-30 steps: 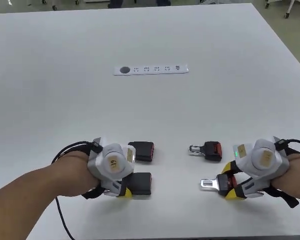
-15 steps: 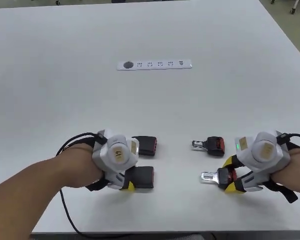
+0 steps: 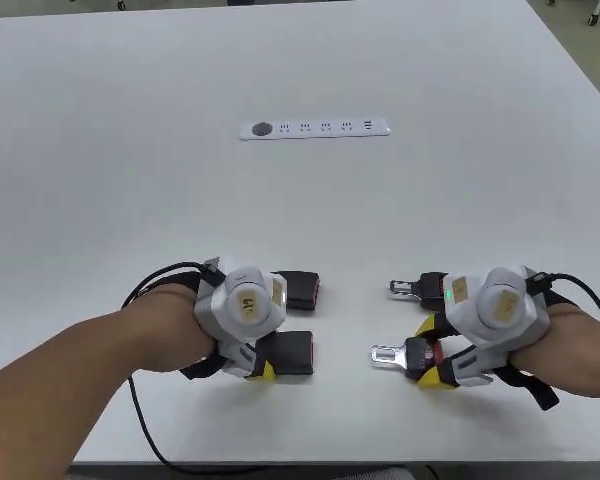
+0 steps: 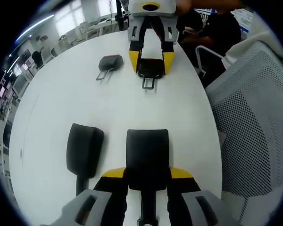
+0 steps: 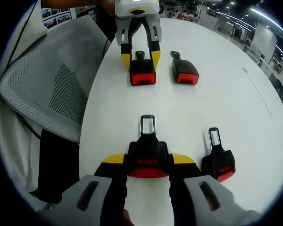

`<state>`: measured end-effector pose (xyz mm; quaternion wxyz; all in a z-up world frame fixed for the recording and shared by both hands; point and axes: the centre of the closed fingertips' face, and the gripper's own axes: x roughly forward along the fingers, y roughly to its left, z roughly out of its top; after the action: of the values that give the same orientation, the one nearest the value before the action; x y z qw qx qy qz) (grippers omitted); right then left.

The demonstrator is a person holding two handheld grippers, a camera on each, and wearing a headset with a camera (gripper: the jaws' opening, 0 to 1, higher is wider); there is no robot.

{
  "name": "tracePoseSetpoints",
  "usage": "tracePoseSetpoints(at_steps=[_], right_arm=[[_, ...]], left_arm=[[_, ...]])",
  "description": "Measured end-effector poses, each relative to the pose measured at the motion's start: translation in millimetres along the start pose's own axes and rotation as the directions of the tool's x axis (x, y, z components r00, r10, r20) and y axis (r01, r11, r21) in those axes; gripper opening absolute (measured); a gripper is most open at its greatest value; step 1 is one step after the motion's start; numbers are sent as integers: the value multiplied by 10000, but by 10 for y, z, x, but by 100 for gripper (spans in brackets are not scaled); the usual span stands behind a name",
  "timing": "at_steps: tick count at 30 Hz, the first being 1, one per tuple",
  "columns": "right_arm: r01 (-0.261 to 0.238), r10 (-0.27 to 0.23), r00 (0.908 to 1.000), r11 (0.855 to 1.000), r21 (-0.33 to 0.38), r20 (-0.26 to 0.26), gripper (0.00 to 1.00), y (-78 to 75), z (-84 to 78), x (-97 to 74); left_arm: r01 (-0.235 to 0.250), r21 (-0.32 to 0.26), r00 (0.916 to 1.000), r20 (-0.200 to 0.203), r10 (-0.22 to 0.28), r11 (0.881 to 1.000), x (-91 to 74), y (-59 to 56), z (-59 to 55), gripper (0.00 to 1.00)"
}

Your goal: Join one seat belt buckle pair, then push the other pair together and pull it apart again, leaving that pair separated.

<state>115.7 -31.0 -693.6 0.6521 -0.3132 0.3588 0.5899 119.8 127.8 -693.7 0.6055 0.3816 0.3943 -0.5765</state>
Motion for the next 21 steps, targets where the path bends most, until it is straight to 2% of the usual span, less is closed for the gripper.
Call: tracePoseSetpoints(at_steps=[17,21], right_arm=[[152,-165,9952,9998,138,966,33,87,475,264],[198,-216,9941,9996,180,1059,34,61,528,302]], left_arm=[[24,-90,9999,108,-23,10000,2,10,1,33],[-6,-172,9999,164,9,9999,1,8,1,33]])
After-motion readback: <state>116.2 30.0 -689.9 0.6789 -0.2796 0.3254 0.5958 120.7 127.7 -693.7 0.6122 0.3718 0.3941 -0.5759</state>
